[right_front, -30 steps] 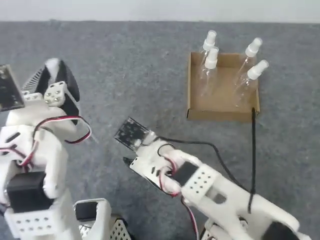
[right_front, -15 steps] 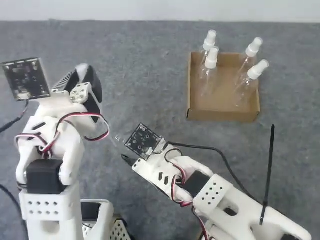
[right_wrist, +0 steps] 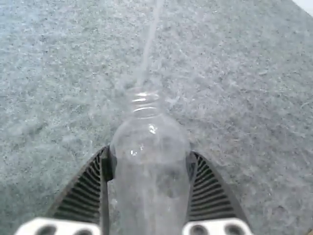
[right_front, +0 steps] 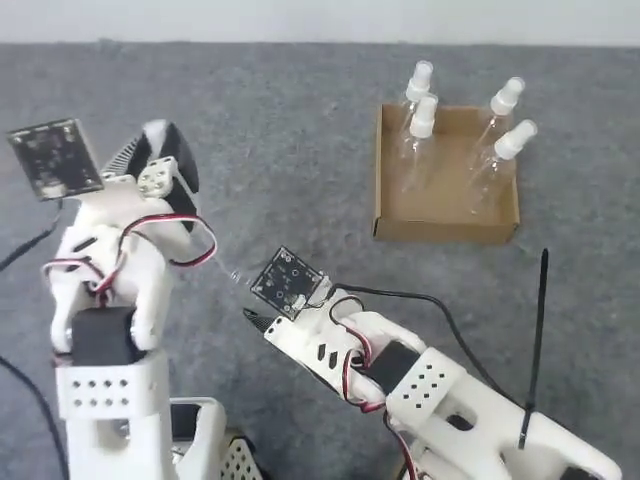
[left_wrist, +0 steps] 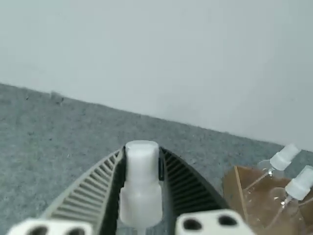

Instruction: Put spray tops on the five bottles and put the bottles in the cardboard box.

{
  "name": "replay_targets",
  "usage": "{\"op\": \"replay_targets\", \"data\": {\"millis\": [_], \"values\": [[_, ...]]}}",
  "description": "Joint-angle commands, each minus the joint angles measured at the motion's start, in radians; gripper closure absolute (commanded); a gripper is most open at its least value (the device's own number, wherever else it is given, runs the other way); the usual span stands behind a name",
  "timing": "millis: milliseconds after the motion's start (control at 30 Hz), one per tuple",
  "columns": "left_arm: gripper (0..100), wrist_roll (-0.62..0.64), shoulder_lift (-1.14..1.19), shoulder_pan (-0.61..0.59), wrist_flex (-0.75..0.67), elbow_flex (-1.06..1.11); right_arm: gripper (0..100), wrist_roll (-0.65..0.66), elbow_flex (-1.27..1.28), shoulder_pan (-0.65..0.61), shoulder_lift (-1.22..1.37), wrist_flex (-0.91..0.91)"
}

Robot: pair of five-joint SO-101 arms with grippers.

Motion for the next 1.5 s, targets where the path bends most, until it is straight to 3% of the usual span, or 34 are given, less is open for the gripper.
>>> {"op": "replay_targets", "data": {"millis": [0,333,533,767,1167,1467], "values": [[99,0.005,-0.015,0.031,-0.023,0.010,99.3,-0.014,-0.006,-0.002,-0.045,-0.018],[99,0.006,-0.015,0.152,0.081,0.073,99.3,-0.023,-0.006,0.008,-0.047,-0.028],[99,0.005,-0.015,0.178,0.081,0.110,99.3,-0.203,0.025,0.099,-0.099,-0.120],[99,-0.023,-0.015,0.322,0.140,0.125,99.3,-0.201,0.089,0.114,-0.255,-0.133],[99,-0.026,-0.017,0.414,0.141,0.183,99.3,-0.206,0.124,0.194,-0.358,-0.133],[98,-0.026,-0.018,0.362,0.140,0.182,99.3,-0.206,0.124,0.194,-0.358,-0.134]]}}
